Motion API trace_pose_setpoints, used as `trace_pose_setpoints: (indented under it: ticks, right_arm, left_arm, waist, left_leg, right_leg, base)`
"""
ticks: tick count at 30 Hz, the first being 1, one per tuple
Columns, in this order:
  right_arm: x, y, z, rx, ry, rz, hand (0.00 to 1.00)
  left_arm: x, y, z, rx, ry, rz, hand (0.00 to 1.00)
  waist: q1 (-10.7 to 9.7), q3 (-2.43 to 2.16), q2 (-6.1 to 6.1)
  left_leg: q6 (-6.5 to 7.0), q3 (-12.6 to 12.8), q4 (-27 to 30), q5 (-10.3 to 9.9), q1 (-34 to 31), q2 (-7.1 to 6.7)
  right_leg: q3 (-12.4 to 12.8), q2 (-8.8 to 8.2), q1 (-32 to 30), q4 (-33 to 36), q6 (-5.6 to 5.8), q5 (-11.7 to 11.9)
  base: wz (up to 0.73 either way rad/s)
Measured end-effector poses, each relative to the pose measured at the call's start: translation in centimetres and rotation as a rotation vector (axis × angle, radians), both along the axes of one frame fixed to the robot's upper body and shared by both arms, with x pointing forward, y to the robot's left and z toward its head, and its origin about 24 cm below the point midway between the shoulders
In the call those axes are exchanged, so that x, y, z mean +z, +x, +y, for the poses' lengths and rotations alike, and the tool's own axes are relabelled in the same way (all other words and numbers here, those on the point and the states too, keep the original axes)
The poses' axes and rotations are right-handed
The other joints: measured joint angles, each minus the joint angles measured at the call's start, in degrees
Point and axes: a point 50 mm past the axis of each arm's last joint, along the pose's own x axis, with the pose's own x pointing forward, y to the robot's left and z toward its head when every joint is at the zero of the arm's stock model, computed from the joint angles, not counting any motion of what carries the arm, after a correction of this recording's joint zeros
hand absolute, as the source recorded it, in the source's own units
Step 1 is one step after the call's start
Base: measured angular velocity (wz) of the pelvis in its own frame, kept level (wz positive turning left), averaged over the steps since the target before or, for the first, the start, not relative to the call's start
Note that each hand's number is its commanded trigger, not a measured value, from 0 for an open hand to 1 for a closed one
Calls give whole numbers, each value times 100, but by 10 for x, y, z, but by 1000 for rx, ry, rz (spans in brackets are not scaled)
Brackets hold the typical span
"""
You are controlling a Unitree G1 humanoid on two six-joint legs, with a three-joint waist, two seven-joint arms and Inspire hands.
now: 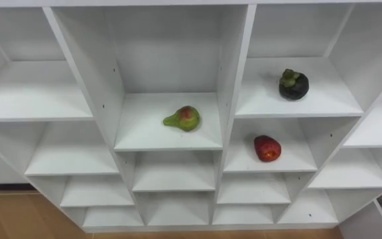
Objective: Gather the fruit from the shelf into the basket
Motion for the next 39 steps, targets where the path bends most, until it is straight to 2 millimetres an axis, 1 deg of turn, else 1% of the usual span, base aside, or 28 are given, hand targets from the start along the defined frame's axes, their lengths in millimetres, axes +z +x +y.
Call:
trace_pose_setpoints:
  ticks: [5,13,17,19,23,28,30,31,34,37,39]
  right_arm:
    - [0,1,0,2,-7,-6,0]
    - [1,14,-4,19,-56,-75,0]
    - [4,24,-8,32,-101,-140,0]
    - [6,35,-10,58,-136,-207,0]
    - [9,48,-10,71,-174,-296,0]
    - [23,75,-10,38,-217,-504,0]
    - [31,92,-7,33,-215,-622,0]
    - [36,98,-5,33,-212,-671,0]
    - [48,110,1,43,-199,-787,0]
    - [58,116,7,51,-188,-867,0]
    - [73,125,13,74,-178,-966,0]
  left_arm:
    - [0,0,0,-1,1,0,100]
    - [1,3,1,-3,16,-14,100]
    - [2,10,0,-15,19,-56,100]
    - [1,12,-2,-37,16,-66,100]
    - [2,15,-2,-46,17,-91,100]
    - [8,33,-1,-60,25,-189,100]
    - [12,44,-2,-75,27,-246,100]
    - [13,48,-3,-80,30,-273,100]
    - [15,53,-3,-84,44,-316,100]
    - [16,55,-4,-87,47,-338,100]
    - [17,55,-4,-91,46,-351,100]
  waist:
    - [2,0,0]
    - [0,2,5]
    - [15,3,27]
    - [12,4,65]
    - [1,2,93]
    - [-8,-9,93]
    - [-17,-28,72]
    - [-10,-29,70]
    - [-9,-31,66]
    - [-1,-29,53]
    - [0,-29,63]
  left_leg:
    - [0,0,5,0,0,0]
    - [0,6,-3,0,2,-1]
    - [0,29,-23,0,4,0]
    - [0,87,-16,0,5,1]
    - [0,118,-15,1,-20,-1]
    - [1,134,-16,1,-67,18]
    - [0,148,-15,2,-90,23]
    - [-1,160,-12,3,-91,26]
    - [-2,168,-5,4,-96,25]
    - [-3,206,-6,5,-99,28]
    - [-3,263,-8,6,-109,40]
  right_leg:
    - [-16,0,2,0,0,0]
    - [13,1,3,3,0,0]
    - [45,4,-3,-1,-1,0]
    - [95,13,-25,-7,-4,14]
    - [125,19,-62,-10,-5,25]
    - [137,17,-123,-19,-2,29]
    - [144,19,-162,-15,-5,32]
    - [151,22,-177,-14,-8,34]
    - [149,23,-186,-17,-9,35]
    - [167,24,-193,-16,-9,35]
    - [182,27,-224,-17,-8,46]
  base:
    - [0]
    - [0]
    - [-3]
    - [-12]
    - [-5]
    - [-1]
    - [-2]
    - [0]
    - [0]
    - [-2]
    - [-12]
